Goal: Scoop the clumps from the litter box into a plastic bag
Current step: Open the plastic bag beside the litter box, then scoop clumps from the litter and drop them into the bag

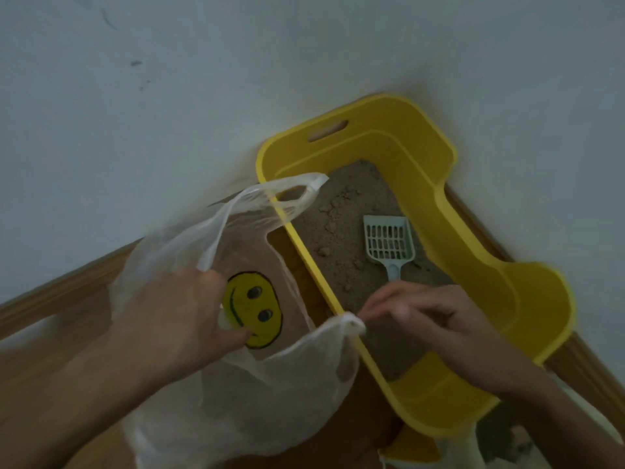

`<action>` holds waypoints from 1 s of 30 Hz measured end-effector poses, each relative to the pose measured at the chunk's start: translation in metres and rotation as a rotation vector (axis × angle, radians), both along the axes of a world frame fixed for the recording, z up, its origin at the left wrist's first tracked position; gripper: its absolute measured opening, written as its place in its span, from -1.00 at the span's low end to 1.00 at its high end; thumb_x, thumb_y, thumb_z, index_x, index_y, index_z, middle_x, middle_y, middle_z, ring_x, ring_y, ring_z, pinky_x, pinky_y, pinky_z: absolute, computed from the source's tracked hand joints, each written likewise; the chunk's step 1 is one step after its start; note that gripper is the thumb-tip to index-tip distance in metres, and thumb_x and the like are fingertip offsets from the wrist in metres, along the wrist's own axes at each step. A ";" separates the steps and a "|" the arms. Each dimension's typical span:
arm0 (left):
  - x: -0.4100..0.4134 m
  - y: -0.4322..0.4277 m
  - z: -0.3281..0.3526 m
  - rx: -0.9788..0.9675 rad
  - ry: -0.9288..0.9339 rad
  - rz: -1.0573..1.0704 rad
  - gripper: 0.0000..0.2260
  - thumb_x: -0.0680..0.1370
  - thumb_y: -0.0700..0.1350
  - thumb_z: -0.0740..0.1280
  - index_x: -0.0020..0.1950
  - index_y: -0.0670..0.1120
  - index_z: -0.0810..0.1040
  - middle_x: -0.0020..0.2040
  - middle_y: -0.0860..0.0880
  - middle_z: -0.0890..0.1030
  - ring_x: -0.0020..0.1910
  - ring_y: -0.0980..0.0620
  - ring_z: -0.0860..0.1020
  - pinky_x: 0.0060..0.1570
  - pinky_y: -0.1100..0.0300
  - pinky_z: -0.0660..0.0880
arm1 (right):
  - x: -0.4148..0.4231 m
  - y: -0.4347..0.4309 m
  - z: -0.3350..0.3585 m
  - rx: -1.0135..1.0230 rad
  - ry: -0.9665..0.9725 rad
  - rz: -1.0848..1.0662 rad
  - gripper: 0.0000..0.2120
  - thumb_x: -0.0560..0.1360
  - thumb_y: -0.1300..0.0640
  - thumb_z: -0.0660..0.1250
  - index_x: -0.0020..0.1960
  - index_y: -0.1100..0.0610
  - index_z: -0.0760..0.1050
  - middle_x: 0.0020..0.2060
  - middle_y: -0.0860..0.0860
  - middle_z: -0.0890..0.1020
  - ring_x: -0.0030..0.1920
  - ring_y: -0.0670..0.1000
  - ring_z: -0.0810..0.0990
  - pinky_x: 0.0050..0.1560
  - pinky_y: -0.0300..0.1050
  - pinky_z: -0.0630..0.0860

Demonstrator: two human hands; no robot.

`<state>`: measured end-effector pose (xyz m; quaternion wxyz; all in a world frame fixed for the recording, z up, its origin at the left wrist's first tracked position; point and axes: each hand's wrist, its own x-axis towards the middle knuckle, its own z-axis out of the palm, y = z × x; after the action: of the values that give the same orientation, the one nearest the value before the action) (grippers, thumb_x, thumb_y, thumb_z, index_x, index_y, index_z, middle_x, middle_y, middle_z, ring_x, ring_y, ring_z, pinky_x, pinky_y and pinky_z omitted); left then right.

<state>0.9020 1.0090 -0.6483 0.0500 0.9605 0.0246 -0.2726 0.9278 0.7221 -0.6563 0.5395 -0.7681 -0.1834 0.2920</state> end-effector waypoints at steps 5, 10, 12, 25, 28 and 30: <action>-0.005 -0.010 -0.004 0.019 -0.027 -0.035 -0.62 0.38 0.34 0.32 -0.04 0.07 0.46 -0.19 0.08 0.53 -0.21 0.10 0.54 -0.23 0.18 0.52 | 0.018 -0.009 -0.020 -0.110 0.017 -0.292 -0.77 0.53 0.03 0.27 -0.09 0.10 0.67 -0.19 0.00 0.70 -0.16 -0.08 0.66 -0.15 -0.25 0.56; -0.008 -0.019 -0.004 -0.007 -0.023 -0.059 -0.59 0.40 0.33 0.31 0.07 0.08 0.44 -0.14 0.08 0.51 -0.18 0.12 0.52 -0.20 0.22 0.51 | 0.044 -0.026 -0.068 -0.645 -0.146 -0.388 -0.78 0.53 -0.05 0.33 -0.15 0.09 0.52 -0.32 0.02 0.57 -0.33 -0.04 0.52 -0.39 -0.19 0.41; -0.009 -0.021 -0.003 -0.003 -0.025 -0.062 -0.58 0.40 0.33 0.31 0.10 0.09 0.43 -0.11 0.09 0.51 -0.15 0.12 0.52 -0.19 0.23 0.50 | 0.052 -0.029 -0.084 -0.870 -0.168 -0.343 -0.71 0.53 -0.12 0.31 -0.15 0.11 0.43 -0.34 -0.01 0.50 -0.35 -0.06 0.47 -0.44 -0.20 0.33; -0.012 -0.023 -0.007 0.026 -0.054 -0.074 -0.49 0.35 0.38 0.31 0.17 0.12 0.41 -0.07 0.11 0.55 -0.10 0.12 0.55 -0.14 0.20 0.53 | 0.068 -0.028 -0.117 -0.983 0.018 -0.279 -0.88 0.55 0.15 0.25 0.03 0.20 0.41 -0.07 0.15 0.53 -0.18 0.09 0.54 -0.31 -0.04 0.51; -0.012 -0.022 -0.008 0.020 -0.041 -0.070 -0.50 0.33 0.37 0.32 0.14 0.14 0.41 -0.11 0.11 0.54 -0.12 0.11 0.54 -0.14 0.17 0.53 | 0.075 -0.044 -0.098 -0.998 0.018 -0.299 -0.83 0.58 0.20 0.24 0.15 0.18 0.40 -0.04 0.08 0.49 -0.12 0.02 0.54 -0.25 -0.11 0.53; -0.012 -0.022 -0.009 0.027 -0.037 -0.076 -0.51 0.34 0.37 0.32 0.15 0.14 0.41 -0.10 0.11 0.54 -0.12 0.12 0.54 -0.16 0.20 0.52 | 0.079 -0.059 -0.081 -1.066 -0.019 -0.249 -0.83 0.58 0.16 0.23 0.16 0.16 0.39 -0.07 0.05 0.47 -0.17 -0.01 0.50 -0.38 -0.20 0.38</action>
<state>0.8904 0.9866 -0.6572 0.0271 0.9662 -0.0093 -0.2563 1.0067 0.6629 -0.7373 0.1044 -0.9537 0.0775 0.2712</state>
